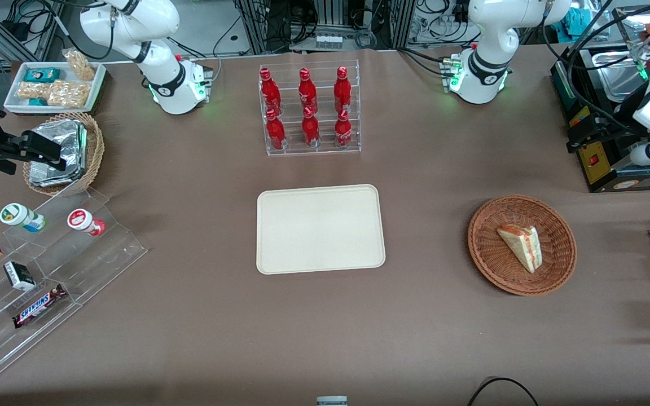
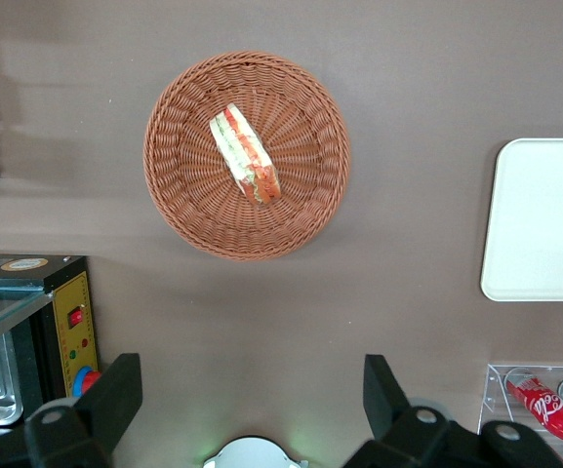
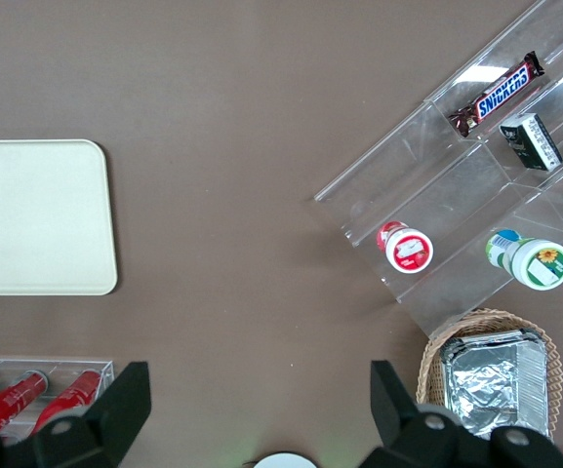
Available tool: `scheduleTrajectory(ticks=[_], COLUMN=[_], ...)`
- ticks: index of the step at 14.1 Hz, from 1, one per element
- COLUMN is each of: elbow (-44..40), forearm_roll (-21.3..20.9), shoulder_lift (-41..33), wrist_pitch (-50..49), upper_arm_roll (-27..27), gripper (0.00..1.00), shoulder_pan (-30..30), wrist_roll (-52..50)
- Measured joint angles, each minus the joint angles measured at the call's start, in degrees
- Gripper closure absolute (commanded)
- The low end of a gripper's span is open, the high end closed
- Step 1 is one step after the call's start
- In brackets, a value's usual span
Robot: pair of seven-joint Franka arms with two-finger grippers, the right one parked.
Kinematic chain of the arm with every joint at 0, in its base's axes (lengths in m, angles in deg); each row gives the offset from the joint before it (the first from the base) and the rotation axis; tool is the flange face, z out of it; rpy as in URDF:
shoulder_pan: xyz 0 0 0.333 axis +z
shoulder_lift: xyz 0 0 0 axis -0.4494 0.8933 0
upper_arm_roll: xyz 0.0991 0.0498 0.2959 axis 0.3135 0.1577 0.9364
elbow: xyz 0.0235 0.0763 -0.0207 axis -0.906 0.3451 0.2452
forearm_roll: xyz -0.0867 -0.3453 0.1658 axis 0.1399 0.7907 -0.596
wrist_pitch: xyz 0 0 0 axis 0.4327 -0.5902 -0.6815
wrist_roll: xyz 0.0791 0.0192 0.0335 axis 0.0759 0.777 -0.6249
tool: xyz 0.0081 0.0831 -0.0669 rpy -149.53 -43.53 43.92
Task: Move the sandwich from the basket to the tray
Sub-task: 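Move the left gripper from rest toward the wicker basket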
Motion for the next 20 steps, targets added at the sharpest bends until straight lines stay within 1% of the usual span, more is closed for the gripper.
scheduleTrajectory(ticks=[3, 14, 18, 20], elbow=[0.0, 0.4, 5.1, 9.2], forearm_roll=[-0.7, -0.9, -0.9, -1.0], shoulder_lift=[0.0, 0.1, 1.2, 2.6], wrist_pitch=[0.0, -0.3, 0.1, 4.5], upper_arm_roll=[0.0, 0.0, 0.0, 0.0], gripper=[0.00, 0.00, 0.00, 0.00], shoulder_pan=[0.0, 0.0, 0.0, 0.0], wrist_roll=[0.0, 0.0, 0.0, 0.0])
